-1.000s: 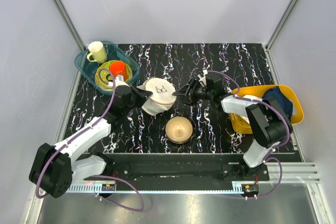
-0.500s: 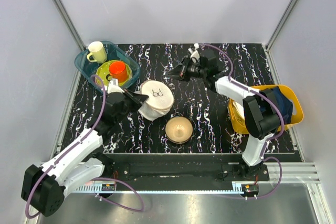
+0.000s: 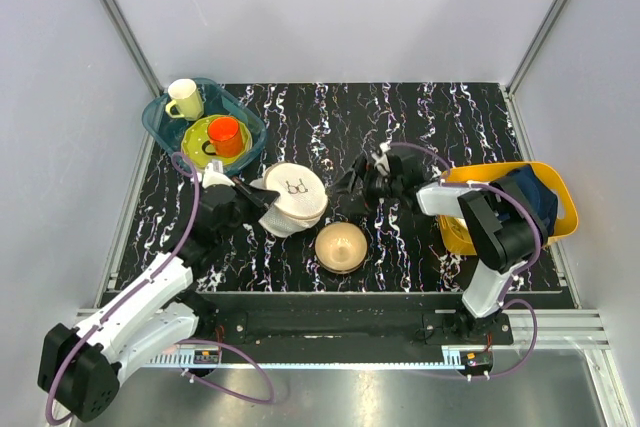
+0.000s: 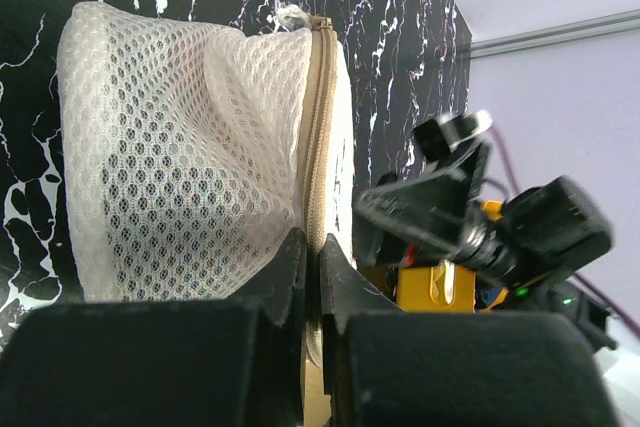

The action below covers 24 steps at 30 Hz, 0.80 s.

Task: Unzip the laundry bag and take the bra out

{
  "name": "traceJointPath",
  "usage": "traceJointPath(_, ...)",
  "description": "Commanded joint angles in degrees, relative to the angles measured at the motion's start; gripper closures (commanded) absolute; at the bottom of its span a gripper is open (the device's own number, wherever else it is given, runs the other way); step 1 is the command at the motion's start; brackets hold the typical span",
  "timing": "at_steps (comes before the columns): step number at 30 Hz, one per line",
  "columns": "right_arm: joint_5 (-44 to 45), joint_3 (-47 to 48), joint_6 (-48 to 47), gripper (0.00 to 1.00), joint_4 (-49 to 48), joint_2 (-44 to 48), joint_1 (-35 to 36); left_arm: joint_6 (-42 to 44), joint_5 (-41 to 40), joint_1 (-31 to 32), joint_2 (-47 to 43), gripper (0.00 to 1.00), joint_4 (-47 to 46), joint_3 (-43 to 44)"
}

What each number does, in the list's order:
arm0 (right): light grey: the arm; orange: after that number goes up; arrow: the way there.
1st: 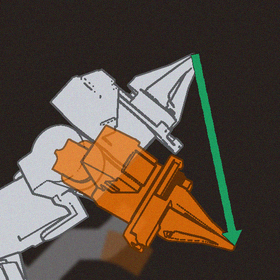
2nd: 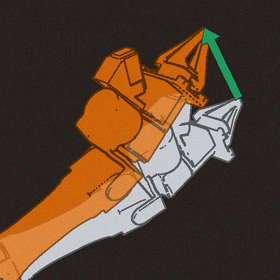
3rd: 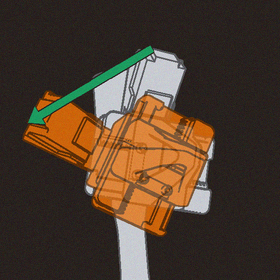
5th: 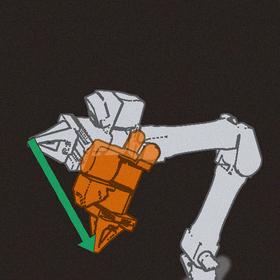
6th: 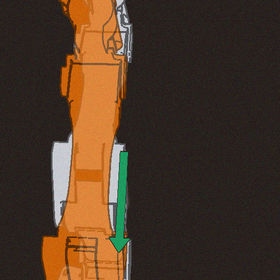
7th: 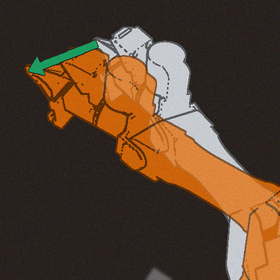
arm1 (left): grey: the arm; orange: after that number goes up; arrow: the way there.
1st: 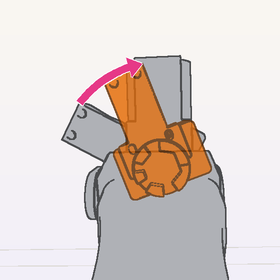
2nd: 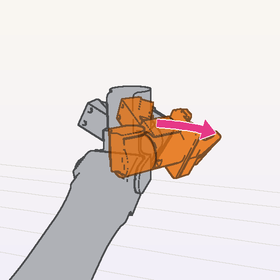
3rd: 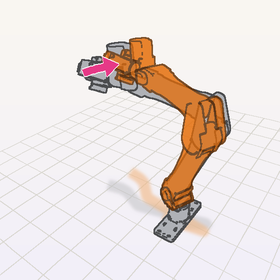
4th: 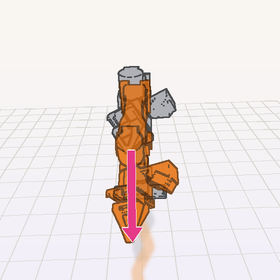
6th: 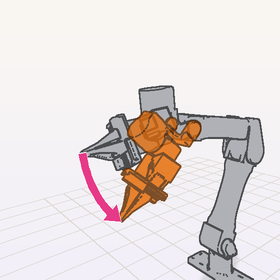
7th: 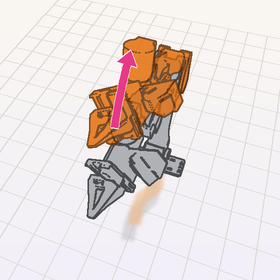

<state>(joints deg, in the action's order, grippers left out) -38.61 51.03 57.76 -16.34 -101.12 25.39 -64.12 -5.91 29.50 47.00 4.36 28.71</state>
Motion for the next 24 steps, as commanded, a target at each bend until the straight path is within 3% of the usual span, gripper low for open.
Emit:
traceJointPath(1, -5.16, -6.54, 6.58, 0.07, -14.94, 3.12, 0.8, -0.04, -1.12, 0.21, 1.15, 1.0, -4.01, 1.0)
traceJointPath(11, -9.11, -5.33, 16.41, 0.2, -34.18, -2.32, 1.95, -0.48, -1.12, 0.21, 1.43, 1.0, -4.18, 0.47)
traceJointPath(17, -13.15, -0.32, 19.85, 0.3, -37.62, -7.24, 3.53, -0.48, -1.38, 0.21, 0.63, 1.0, -4.18, 0.56)
traceJointPath(19, -12.9, -0.05, 19.94, 0.29, -37.19, -7.34, 3.53, -0.22, -1.56, 0.21, 0.37, 1.0, -4.1, 0.73)
traceJointPath(21, -11.67, -0.14, 16.89, 0.21, -33.78, -6.55, 3.44, -0.04, -1.73, 0.21, 0.28, 1.0, -3.57, 1.0)
traceJointPath(24, -7.19, -0.58, 9.08, 0.17, -22.28, -3.21, 3.53, -0.13, -1.91, 0.21, -0.24, 1.0, -3.57, 0.65)
